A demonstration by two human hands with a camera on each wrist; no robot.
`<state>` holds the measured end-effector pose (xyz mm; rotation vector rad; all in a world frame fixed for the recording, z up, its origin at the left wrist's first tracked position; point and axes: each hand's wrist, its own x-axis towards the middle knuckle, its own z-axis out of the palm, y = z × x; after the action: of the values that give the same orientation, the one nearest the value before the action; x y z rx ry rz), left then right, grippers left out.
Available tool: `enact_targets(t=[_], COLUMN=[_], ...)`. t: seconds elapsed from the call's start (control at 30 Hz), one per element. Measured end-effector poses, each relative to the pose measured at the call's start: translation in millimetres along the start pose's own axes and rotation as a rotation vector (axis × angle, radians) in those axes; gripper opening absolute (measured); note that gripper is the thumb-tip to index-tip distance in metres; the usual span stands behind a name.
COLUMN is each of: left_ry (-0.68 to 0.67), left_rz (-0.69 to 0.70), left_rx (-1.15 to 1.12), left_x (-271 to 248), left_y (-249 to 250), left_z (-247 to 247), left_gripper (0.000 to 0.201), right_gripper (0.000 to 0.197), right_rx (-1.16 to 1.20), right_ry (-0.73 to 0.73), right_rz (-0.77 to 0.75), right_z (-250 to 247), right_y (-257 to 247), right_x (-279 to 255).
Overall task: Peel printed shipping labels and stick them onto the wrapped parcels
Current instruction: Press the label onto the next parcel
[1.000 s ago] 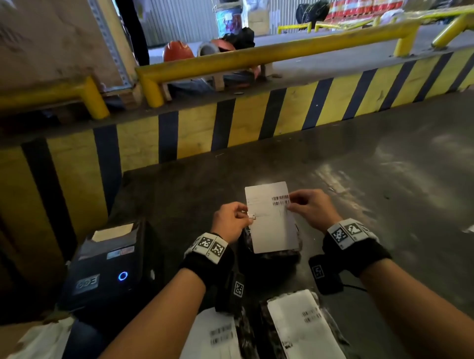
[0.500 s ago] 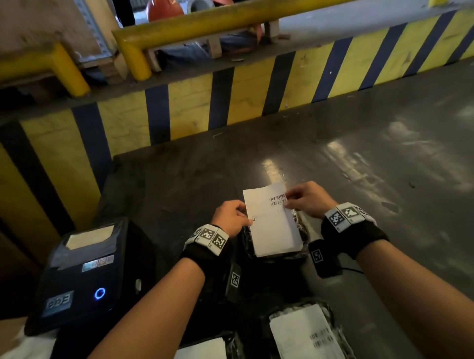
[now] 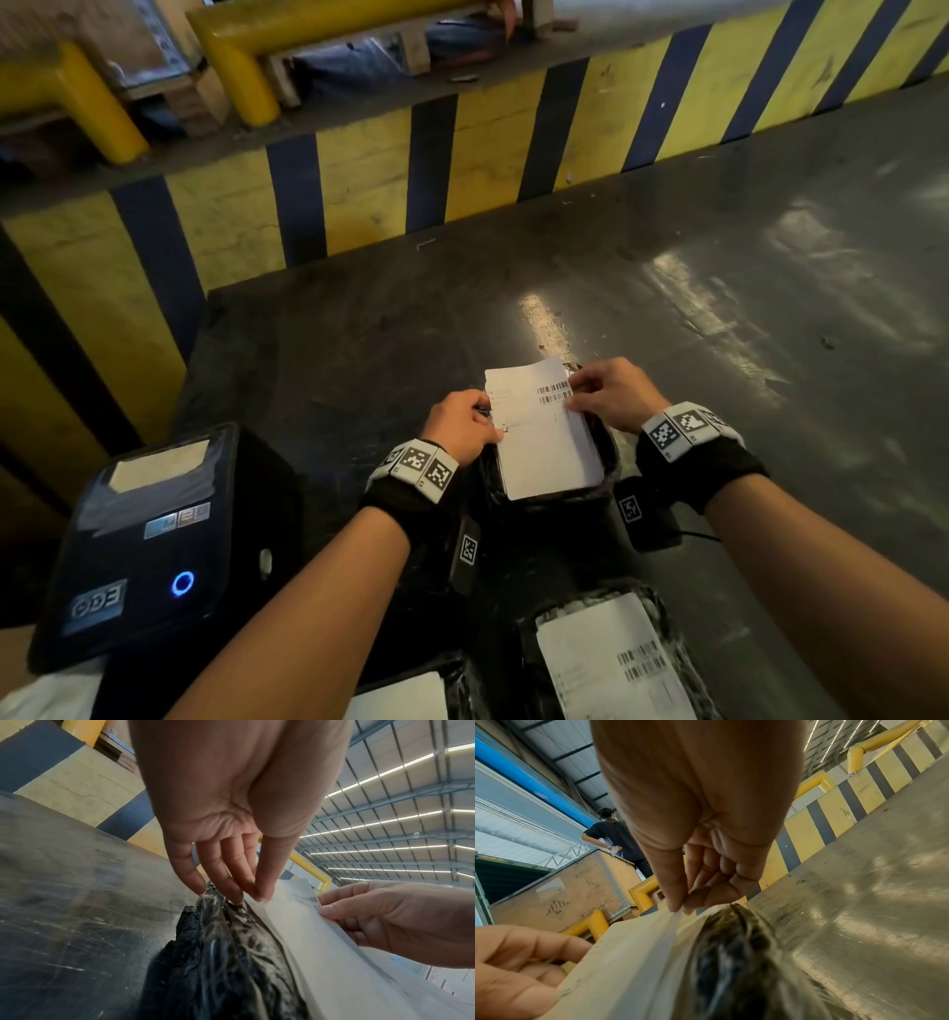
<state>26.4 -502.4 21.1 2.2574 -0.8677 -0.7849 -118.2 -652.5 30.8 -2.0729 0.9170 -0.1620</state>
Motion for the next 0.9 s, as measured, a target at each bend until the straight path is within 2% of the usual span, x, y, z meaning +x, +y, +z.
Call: enact_targets(t=[0.17, 0.37, 0.43, 0.53, 0.6, 0.73, 0.8, 0.9], left_ry=[0.045, 0.115, 0.112, 0.098, 0.043, -0.236, -0.33, -0.341], left_rz=[0.011, -0.001, 0.01, 0.109, 0.202, 0.323, 0.352, 0.367], left_rx=[0.082, 0.169, 0.22, 0.369, 0.473, 0.705, 0.775, 0.796], left_x=[-2.7, -9.3, -13.0, -19.6, -26.2, -42.5, -46.8, -46.1], left_y=[-0.3, 3.7, 7.0, 10.4, 13.2, 12.1, 5.1, -4.7], left_z=[5.7, 7.5, 4.4, 2.7, 0.2, -2.1, 1.1, 5.6], left_gripper=[0.037, 0.038, 0.041, 0.048, 0.054, 0.062, 0.066, 0.07], right_gripper=[0.035, 0.03, 0.038, 0.062, 0.065, 0.052, 0.051, 0.047], right_rx=[-0.078, -0.099, -0.084, -0.089, -0.171, -0.404, -0.479, -0.596], right_ry=[0.025, 0.139, 0.174, 0.195, 0.183, 0.179, 0.069, -0.108], right_rz=[0.011, 0.017, 0.042, 0.122, 0.121, -0.148, -0.247, -0.252], right_z=[6.7, 20.2, 23.0, 19.6, 17.1, 24.1, 35.4, 52.5], right_y=[-2.8, -6.0, -7.4, -9.0, -9.8, -22.8, -34.0, -45.4], right_x=[-1.4, -6.5, -7.4, -8.5, -9.0, -8.3, -7.2, -2.0])
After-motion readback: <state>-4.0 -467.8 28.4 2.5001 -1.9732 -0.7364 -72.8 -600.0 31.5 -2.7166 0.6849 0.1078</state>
